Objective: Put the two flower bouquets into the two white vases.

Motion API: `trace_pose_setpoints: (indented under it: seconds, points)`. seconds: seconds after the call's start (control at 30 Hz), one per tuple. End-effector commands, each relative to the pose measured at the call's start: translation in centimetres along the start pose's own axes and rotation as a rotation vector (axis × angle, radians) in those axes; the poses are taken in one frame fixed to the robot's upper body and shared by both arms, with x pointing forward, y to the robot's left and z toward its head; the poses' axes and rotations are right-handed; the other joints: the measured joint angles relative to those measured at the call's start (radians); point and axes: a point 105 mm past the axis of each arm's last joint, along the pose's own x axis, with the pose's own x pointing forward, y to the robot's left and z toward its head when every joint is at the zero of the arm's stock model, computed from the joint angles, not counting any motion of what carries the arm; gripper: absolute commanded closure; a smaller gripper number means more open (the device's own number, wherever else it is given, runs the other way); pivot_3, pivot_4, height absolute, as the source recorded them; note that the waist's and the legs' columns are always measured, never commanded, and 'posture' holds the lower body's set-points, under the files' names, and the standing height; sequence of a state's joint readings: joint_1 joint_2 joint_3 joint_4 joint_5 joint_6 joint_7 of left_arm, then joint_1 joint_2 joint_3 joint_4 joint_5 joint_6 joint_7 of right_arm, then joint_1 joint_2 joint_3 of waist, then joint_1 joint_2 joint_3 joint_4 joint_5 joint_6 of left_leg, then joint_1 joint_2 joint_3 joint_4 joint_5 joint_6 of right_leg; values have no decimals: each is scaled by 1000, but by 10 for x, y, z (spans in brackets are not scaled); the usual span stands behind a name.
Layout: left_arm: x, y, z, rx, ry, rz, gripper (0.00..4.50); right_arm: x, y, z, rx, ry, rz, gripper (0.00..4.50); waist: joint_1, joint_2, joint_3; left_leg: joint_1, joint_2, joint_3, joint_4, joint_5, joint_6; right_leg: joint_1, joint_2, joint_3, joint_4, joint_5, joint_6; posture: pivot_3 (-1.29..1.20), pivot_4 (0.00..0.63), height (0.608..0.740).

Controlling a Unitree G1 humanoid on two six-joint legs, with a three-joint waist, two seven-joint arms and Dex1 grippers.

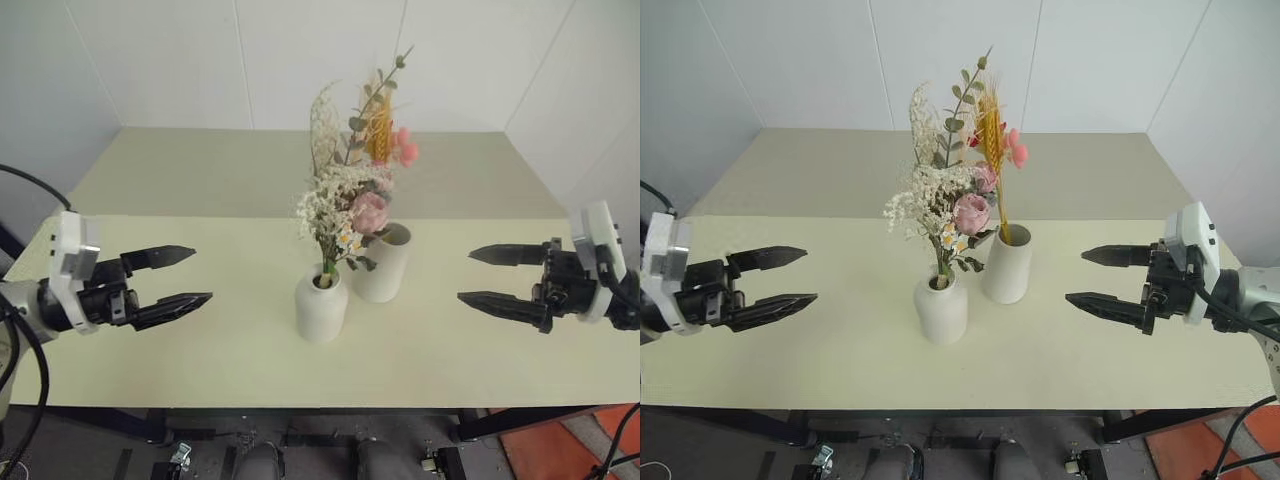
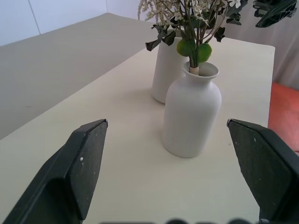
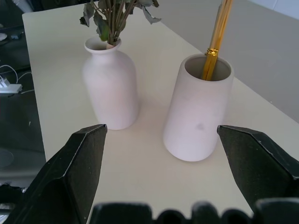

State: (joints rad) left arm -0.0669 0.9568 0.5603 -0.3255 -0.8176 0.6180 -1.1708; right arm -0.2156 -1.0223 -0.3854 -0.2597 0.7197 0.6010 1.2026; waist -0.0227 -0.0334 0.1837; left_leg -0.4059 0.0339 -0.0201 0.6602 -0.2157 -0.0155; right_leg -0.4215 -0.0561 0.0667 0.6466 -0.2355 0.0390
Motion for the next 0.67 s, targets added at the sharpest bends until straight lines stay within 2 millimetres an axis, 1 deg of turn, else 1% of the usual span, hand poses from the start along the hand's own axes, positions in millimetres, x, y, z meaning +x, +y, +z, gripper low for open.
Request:
trace_pose_setpoints:
  seconds: [0.03, 0.33, 0.67]
  points:
    - [-4, -5, 12, 56, -6, 1, 46, -8, -2, 10, -59, 0, -14, 0, 1, 0, 0, 0, 0, 0, 0, 0, 0, 0, 0, 0, 0, 0, 0, 0, 150, 740]
    - [2, -6, 14, 54, -24, -16, 46, -9, -3, 10, -61, 6, -20, 0, 3, 0, 0, 0, 0, 0, 0, 0, 0, 0, 0, 0, 0, -1, 1, 0, 150, 740]
    - [12, -6, 13, 46, -18, -69, 46, -13, 2, 7, -55, 18, -37, 0, 4, 0, 0, 1, 0, 1, 0, 0, 0, 0, 0, 0, 0, -1, 1, 0, 150, 740]
